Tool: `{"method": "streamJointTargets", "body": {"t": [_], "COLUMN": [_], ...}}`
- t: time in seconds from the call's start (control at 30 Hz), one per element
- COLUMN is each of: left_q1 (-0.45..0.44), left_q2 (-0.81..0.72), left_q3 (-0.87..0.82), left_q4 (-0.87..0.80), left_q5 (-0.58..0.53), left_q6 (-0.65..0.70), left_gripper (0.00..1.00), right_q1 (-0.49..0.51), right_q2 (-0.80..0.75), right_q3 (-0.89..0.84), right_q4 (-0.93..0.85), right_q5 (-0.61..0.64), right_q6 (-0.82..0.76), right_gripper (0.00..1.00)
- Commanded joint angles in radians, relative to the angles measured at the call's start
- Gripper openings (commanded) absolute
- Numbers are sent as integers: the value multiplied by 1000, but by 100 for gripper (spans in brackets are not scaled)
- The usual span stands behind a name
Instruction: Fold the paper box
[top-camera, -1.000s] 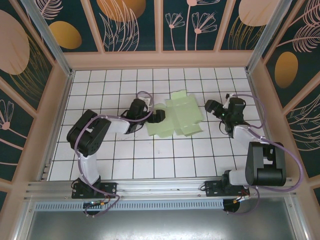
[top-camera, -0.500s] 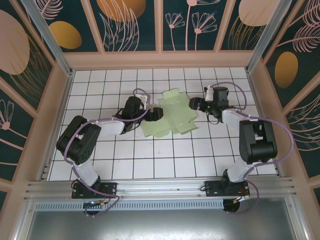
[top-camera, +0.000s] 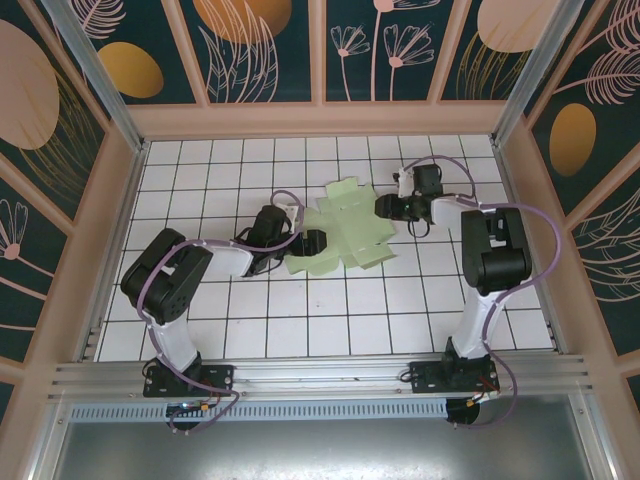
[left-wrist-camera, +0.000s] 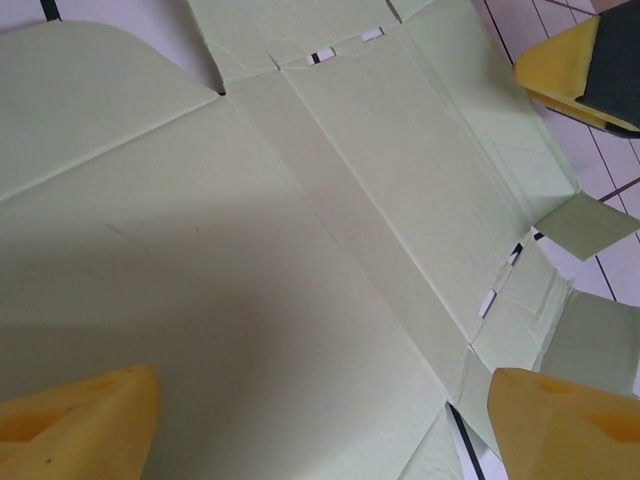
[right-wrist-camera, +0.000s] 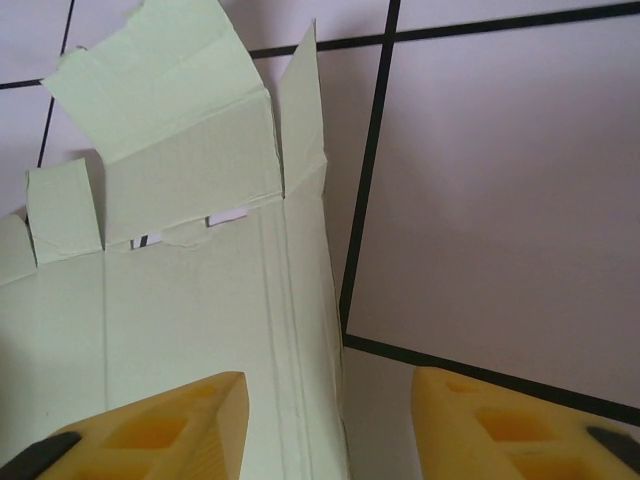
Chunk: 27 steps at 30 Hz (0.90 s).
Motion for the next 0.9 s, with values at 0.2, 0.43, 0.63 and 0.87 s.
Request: {"method": "streamJointTargets", "body": {"t": [0.2, 0.43, 0.63, 0.87], "left_q1": [1, 0, 37, 54], "left_q2": [9, -49, -188, -226], "left_q3": [-11, -40, -120, -111], "left_q4": [49, 67, 90, 31], "left_q5": [-2, -67, -239, -283], "left_q6": [-2, -17, -130, -116], "left_gripper": [88, 95, 98, 99], "right_q1": [27, 78, 151, 255], "right_q2": [38, -31, -88, -44], "right_q3": [56, 19, 2, 56], "right_q4": [-70, -36, -31, -110], "right_q5": [27, 218, 476, 736], "right_q6": [-50, -119, -184, -213], "right_gripper": [18, 0, 0, 0]}}
